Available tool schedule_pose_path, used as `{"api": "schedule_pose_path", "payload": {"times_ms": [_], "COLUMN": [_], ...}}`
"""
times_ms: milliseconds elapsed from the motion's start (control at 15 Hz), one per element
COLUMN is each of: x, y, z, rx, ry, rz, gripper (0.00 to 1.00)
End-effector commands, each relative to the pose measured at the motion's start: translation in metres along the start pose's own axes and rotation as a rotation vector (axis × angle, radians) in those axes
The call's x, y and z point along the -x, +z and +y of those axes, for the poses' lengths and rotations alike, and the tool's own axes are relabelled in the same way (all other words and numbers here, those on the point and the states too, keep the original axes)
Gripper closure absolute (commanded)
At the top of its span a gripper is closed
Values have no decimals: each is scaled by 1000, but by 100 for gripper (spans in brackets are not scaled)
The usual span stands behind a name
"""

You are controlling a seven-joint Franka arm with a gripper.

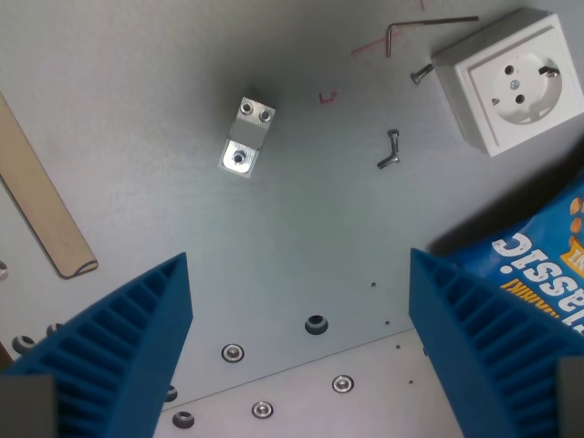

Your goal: Rotate around base negative x

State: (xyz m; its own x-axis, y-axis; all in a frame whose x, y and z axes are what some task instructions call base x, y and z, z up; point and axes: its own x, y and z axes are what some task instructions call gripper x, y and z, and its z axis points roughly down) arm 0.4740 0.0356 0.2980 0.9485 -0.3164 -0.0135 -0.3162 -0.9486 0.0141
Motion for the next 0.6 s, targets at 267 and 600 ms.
{"api": "schedule_pose_path", "payload": {"times_ms": [267, 600], "x": [0, 0], "y": [-2, -2], "z": [0, 0], "rx": [49, 113], "ry": [1, 3], "rz": [21, 41], "gripper": [0, 0]}}
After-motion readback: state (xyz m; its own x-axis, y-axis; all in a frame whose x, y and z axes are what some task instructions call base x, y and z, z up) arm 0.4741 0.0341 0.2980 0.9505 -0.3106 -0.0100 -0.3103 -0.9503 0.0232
